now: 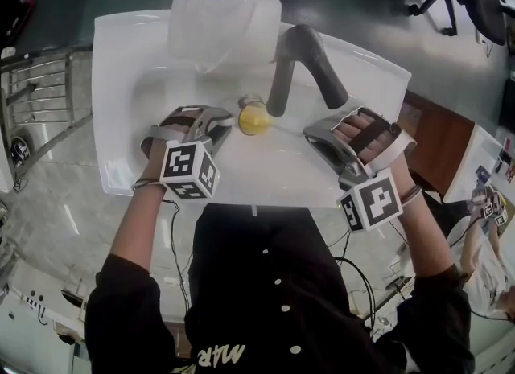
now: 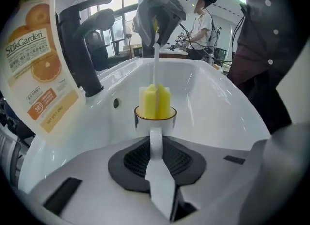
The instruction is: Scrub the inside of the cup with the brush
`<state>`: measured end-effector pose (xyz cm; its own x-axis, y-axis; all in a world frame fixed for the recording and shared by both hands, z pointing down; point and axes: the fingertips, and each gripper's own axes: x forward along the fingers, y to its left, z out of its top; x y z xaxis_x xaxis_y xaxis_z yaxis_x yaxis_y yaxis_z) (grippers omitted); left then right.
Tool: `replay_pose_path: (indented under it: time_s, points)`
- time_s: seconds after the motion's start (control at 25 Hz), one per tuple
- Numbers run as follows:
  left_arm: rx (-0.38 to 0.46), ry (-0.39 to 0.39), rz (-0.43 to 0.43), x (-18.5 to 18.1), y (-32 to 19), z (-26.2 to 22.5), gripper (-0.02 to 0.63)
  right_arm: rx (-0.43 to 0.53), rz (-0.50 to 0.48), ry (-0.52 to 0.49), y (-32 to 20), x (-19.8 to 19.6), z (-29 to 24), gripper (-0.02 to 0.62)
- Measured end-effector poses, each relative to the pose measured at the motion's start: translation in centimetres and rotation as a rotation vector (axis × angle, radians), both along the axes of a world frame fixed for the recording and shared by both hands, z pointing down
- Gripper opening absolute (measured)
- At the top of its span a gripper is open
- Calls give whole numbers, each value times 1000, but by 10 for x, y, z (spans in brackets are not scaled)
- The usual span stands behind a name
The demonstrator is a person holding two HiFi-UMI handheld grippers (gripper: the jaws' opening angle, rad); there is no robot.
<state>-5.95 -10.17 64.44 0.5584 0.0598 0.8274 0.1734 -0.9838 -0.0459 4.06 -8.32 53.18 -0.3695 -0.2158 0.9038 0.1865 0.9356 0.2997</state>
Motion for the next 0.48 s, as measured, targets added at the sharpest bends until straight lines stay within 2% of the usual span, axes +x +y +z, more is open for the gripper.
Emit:
replay_pose_path:
  time_s: [0.32, 0.4, 0.48]
  points:
    - [-48, -18, -63, 4, 6, 2, 84, 174, -240, 83, 2, -21, 16, 50]
    - [-54, -22, -75, 3, 7, 3, 84, 177, -253, 90, 3, -29, 23, 51]
    - [-56, -25, -89, 3, 9, 3, 84, 122, -198, 78, 7, -30, 30, 51]
